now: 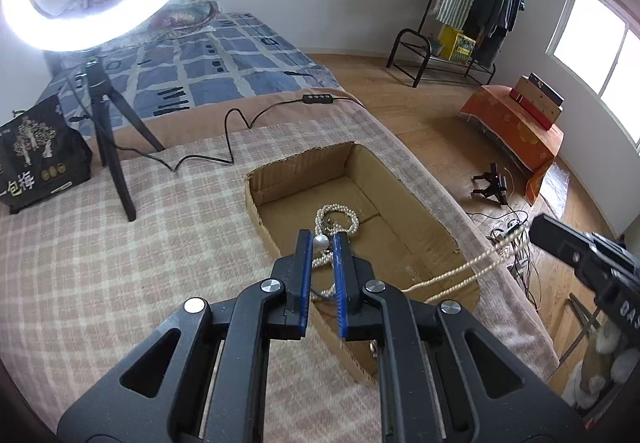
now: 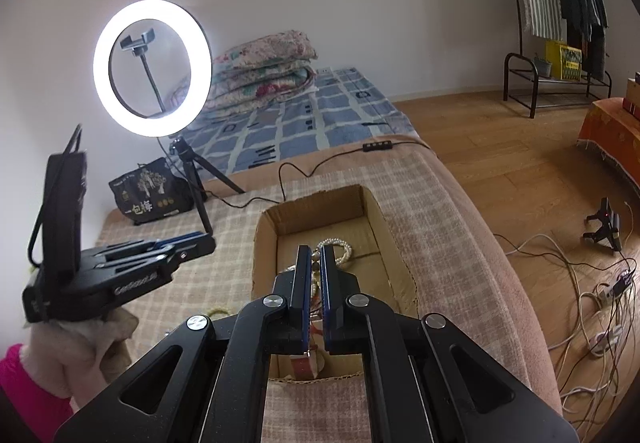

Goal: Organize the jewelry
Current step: 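Open both tools to drop the earring and necklace into the box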

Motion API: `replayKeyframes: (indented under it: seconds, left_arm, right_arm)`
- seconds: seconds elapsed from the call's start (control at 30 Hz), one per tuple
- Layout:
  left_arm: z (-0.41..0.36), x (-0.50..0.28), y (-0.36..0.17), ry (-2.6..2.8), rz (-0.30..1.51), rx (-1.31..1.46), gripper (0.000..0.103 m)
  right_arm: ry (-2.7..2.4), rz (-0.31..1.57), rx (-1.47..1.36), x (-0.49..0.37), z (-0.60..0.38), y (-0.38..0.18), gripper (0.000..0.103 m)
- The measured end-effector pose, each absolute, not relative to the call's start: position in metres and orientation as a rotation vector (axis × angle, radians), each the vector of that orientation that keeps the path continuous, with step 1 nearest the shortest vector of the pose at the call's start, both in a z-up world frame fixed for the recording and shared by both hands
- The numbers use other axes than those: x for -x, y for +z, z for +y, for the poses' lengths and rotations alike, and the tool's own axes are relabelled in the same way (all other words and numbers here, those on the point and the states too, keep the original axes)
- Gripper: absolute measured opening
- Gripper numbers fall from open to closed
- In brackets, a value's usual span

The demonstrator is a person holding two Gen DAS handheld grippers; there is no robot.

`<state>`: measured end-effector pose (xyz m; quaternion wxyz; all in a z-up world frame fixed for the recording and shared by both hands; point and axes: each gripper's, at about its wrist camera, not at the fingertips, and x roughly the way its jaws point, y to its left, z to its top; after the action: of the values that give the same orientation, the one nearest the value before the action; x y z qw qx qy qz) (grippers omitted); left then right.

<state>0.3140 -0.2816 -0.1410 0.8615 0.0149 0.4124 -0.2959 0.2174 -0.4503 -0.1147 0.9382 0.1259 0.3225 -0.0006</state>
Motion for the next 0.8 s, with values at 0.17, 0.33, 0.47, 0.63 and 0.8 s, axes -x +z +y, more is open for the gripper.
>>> replayKeyframes:
  seconds: [0.17,0.33,0.47,0.63,0.8]
  left_arm:
    - [-0.300,-0.335,-0.152,-0.610,0.882,-0.048,0.009]
    - [-0.312,-0.356,-0.165,-0.605,0.911,-0.050,0.009]
    - [-0.314,-0.369,-0.175,-0.595,0.930,-0.038,0.009]
    - [-0.311,-0.381,-0.183,-0.599,0.965,0.023,0.009]
    - [-0.311,-0.382,-0.183,-0.603,0.960,0.016,0.009]
  right_arm:
    - [-0.015,0.693,-0.264,-0.226,-0.450,-0.128,0.003]
    - [-0.027,0.728,-0.257,-0.234,-0.447,-0.139,0.003]
    - [-0.040,0.739,-0.260,-0.236,-0.446,-0.142,0.003]
    - [-0.052,0.767,-0.260,-0.241,-0.445,-0.146,0.003]
    - [-0.061,0.789,-0.240,-0.244,-0.440,-0.148,0.020]
